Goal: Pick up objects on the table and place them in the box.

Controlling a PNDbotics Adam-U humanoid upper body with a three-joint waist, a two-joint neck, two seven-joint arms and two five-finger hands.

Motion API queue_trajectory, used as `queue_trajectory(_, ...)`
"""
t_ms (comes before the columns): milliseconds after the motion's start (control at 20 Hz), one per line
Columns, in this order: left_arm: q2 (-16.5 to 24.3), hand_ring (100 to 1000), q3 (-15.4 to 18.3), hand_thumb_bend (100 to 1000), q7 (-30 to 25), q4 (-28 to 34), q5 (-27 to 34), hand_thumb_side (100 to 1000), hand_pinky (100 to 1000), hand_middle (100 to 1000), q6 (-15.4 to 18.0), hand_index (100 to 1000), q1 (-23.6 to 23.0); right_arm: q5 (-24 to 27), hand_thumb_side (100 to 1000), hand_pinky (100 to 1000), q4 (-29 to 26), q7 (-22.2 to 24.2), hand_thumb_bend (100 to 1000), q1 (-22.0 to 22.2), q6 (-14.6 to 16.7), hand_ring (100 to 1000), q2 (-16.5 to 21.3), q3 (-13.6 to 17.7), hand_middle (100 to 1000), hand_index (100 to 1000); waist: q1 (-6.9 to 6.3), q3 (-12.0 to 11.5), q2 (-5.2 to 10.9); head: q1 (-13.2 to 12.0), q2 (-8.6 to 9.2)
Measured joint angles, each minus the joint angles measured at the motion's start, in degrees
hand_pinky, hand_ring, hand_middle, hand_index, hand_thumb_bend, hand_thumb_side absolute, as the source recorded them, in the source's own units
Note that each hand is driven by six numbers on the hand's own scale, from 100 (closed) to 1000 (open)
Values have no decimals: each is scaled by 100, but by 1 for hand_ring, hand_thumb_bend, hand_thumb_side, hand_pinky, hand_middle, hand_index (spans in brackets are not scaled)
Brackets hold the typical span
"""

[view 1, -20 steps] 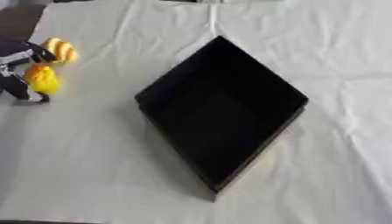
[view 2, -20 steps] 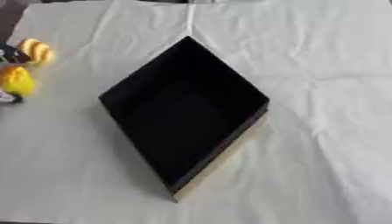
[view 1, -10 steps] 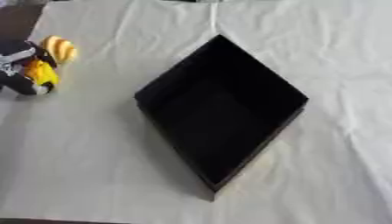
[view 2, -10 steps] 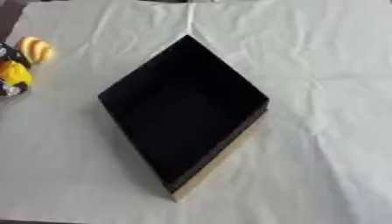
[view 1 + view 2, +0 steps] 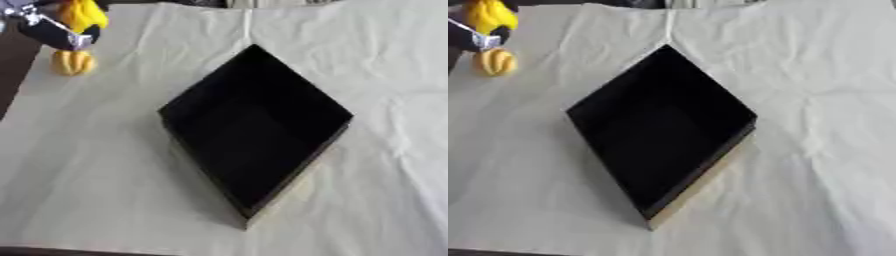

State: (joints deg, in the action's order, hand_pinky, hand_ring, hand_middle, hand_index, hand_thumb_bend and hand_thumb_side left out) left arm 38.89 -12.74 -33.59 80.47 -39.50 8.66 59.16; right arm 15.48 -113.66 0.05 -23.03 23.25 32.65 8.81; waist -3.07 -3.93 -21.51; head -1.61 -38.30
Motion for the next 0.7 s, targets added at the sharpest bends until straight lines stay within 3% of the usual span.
queue_trajectory(50, -66, 586, -44, 134, -66, 117, 27, 100, 703, 546, 3, 744, 42, 16, 235, 909, 0, -13, 100, -11, 6, 867, 7, 2, 705, 803, -1, 0, 3, -3, -1)
queue_trajectory(300, -1015, 587, -442, 121, -454, 623, 43, 100, 705, 548, 216, 745, 526, 97, 206, 904, 0, -194, 100, -142, 165, 862, 157, 133, 709, 804, 81, 4, 115, -45, -43)
queue_trajectory(700, -2080, 604, -823, 166, -891, 745, -284, 100, 712, 574, 343, 759, 506, 97, 202, 903, 0, -484, 100, -219, 272, 860, 256, 278, 711, 804, 72, 18, 118, -74, -44)
